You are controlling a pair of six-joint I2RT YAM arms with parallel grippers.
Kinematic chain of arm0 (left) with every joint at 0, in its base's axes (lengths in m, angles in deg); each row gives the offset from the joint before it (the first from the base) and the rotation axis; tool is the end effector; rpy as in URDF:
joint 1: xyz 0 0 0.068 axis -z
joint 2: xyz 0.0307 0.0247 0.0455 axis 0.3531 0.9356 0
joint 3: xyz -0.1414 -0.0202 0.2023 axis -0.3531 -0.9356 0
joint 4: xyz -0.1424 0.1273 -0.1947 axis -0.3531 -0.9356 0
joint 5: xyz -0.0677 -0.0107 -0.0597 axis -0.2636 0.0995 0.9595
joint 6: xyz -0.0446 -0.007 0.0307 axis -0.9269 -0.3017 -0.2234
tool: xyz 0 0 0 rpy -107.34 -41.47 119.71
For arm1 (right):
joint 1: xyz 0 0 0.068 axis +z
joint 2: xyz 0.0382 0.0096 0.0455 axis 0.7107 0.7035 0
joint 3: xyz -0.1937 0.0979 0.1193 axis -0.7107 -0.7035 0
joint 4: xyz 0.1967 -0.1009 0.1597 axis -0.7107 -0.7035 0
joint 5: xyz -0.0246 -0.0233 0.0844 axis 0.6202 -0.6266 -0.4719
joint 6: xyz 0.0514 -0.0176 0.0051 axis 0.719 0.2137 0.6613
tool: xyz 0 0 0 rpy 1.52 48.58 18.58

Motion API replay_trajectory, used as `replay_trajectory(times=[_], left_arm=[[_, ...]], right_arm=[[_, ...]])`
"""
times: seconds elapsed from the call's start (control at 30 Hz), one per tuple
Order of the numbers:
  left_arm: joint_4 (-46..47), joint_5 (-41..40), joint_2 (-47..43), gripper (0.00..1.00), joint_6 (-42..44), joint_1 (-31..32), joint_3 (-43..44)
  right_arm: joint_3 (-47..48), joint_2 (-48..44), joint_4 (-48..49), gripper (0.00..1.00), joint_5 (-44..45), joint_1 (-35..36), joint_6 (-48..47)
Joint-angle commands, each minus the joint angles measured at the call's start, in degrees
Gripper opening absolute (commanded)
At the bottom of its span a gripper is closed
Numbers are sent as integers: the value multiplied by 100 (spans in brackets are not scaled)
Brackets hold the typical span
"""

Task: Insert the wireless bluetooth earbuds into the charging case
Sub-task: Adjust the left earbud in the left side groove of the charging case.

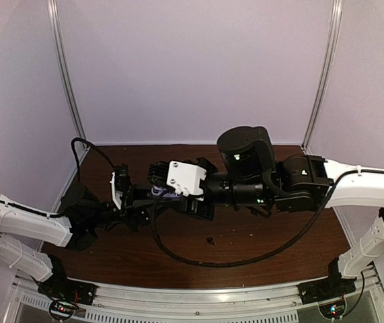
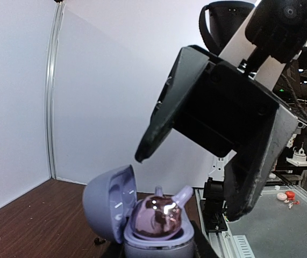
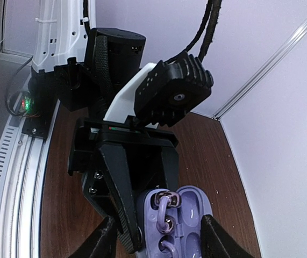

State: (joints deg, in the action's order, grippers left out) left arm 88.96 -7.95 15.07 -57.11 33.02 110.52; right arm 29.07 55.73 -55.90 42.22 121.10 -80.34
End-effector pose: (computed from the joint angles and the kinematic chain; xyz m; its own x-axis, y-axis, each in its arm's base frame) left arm 0.1402 -0.2213 0.2200 -0.1368 -0.3173 -0.9384 0.9871 0.0358 -0.1560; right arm 0.0901 0.3543 0.3601 0.3767 -0.4239 -0.8236 -0.8938 0.0670 -0.4433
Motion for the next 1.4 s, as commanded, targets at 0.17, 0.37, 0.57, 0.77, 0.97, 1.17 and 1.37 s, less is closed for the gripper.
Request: replay_trajectory(times=[0.17,0.37,0.57,0.77,0.97,1.17,1.37], left_arm=[[275,88,33,0,75,27,188],[232,124,35,0,124,27,203],[219,142,34,0,142,31,199],[208,156,38,0,150,36,207],[200,171,25,0,205,41,207],[54,179,-12,0,401,79,239],[-18,204,-62,0,482,85,253]], right_arm=[[269,-46,89,43,133,-27,75],[321,35,80,39,227,-31,83],[354,81,29,34,208,-31,67],[438,148,-76,30,-1,-27,48],[463,209,-136,27,-56,-29,37],[473,255,-180,19,-60,-27,39],[475,251,-197,9,-69,-31,47]])
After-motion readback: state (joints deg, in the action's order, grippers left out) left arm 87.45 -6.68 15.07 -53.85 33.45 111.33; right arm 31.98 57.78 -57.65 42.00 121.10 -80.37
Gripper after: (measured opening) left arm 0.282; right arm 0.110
